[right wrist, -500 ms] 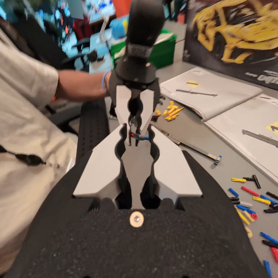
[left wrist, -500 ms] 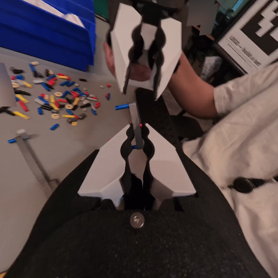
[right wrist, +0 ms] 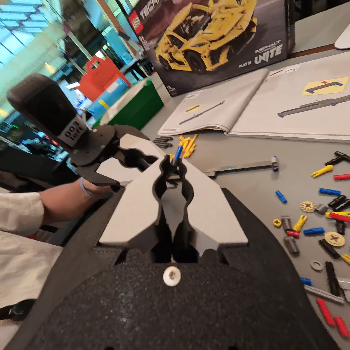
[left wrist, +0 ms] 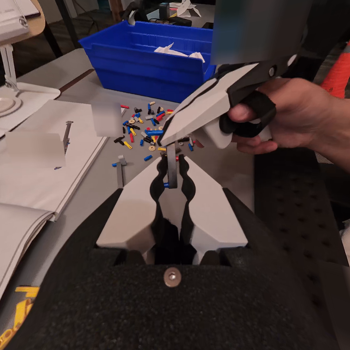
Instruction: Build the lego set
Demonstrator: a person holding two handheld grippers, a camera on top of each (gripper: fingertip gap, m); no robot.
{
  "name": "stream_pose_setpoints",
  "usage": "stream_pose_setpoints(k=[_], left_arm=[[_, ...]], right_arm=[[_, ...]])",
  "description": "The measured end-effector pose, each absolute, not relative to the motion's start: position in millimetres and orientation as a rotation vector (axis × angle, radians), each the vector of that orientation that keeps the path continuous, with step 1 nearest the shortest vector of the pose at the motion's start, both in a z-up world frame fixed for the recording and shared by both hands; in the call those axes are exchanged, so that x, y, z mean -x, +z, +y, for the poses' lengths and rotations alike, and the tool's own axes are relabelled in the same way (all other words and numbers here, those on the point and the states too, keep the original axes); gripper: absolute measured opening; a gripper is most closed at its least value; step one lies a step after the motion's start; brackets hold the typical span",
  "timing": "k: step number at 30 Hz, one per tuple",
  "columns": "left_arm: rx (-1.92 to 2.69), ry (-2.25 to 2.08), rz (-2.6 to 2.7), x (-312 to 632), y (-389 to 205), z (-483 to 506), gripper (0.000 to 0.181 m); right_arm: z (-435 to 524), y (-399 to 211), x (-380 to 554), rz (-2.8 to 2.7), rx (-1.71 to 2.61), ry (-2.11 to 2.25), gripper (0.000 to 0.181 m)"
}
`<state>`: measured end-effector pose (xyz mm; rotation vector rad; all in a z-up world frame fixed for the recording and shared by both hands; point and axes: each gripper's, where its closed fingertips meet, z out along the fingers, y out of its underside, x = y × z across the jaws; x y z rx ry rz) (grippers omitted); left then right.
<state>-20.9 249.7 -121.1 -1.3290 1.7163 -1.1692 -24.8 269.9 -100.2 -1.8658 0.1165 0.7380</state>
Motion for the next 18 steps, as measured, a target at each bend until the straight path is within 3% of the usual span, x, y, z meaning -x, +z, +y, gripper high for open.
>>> stream_pose_setpoints(k=[15, 18], left_arm=[[1.443, -1.325, 1.682, 27, -123, 253, 0.008], [1.503, -1.547, 1.584, 29, -110, 254, 0.008]], right_arm=[[281, -100, 30, 0.003, 2.043, 0.564, 0.008], [277, -76, 18, 0.019, 1.883, 0.550, 0.026]])
